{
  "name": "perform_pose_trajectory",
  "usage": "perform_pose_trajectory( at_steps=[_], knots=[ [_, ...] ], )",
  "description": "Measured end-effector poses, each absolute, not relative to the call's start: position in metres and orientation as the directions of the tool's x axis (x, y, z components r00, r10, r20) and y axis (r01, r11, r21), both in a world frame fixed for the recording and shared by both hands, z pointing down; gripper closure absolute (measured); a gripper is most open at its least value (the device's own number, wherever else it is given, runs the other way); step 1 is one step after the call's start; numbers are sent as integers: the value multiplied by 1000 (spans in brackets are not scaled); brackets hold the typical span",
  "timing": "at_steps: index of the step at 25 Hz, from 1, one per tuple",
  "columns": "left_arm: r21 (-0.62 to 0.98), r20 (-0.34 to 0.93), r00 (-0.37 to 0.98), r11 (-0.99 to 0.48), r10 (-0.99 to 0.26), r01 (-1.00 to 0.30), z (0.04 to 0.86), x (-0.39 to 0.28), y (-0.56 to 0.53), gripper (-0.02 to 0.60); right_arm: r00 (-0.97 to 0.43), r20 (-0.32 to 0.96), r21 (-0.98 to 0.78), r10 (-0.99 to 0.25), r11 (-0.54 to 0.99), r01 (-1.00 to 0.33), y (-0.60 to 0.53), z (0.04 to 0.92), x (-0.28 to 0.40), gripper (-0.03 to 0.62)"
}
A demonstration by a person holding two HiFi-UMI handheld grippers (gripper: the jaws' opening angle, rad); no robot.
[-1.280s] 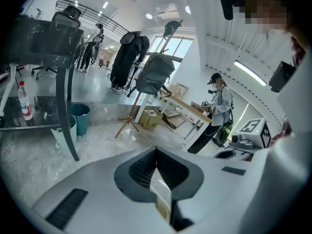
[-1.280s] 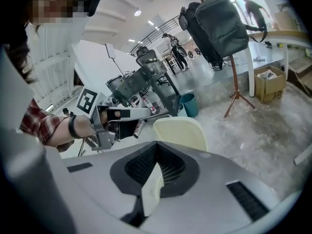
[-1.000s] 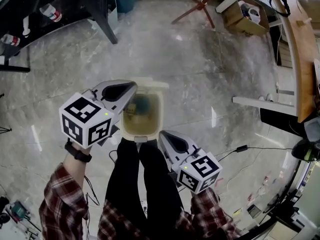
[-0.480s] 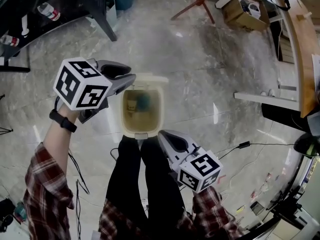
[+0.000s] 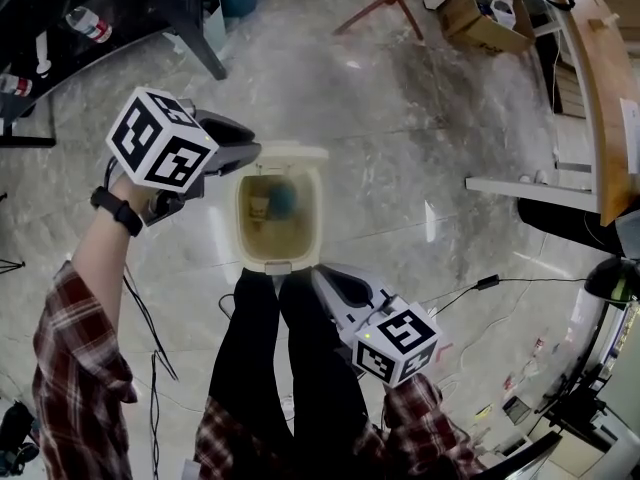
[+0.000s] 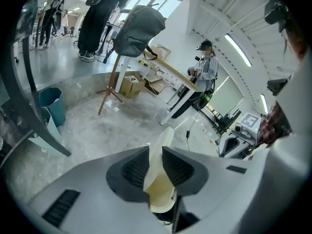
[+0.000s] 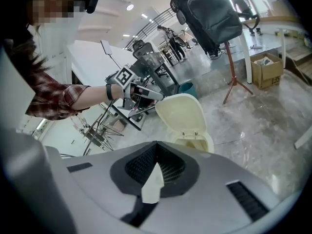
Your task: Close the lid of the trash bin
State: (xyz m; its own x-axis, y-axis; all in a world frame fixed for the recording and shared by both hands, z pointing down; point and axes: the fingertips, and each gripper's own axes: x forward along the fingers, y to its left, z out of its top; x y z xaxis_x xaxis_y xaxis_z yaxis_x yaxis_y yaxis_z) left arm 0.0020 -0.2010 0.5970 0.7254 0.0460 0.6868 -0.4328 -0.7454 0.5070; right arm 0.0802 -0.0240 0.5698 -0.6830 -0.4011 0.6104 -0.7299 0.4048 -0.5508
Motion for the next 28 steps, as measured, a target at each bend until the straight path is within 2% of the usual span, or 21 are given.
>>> perform_pose_trajectory(
  at_steps=[13,28],
  knots=[
    [611,590,802,-700,93,-369,605,8,-123,495,-679,588,-551,-440,397,-734,-34,556,85,582],
    [515,710,700,-738,82,-436,692,15,4,495,-684,601,-574,-413,372,-729,-30,581,79,582]
  ],
)
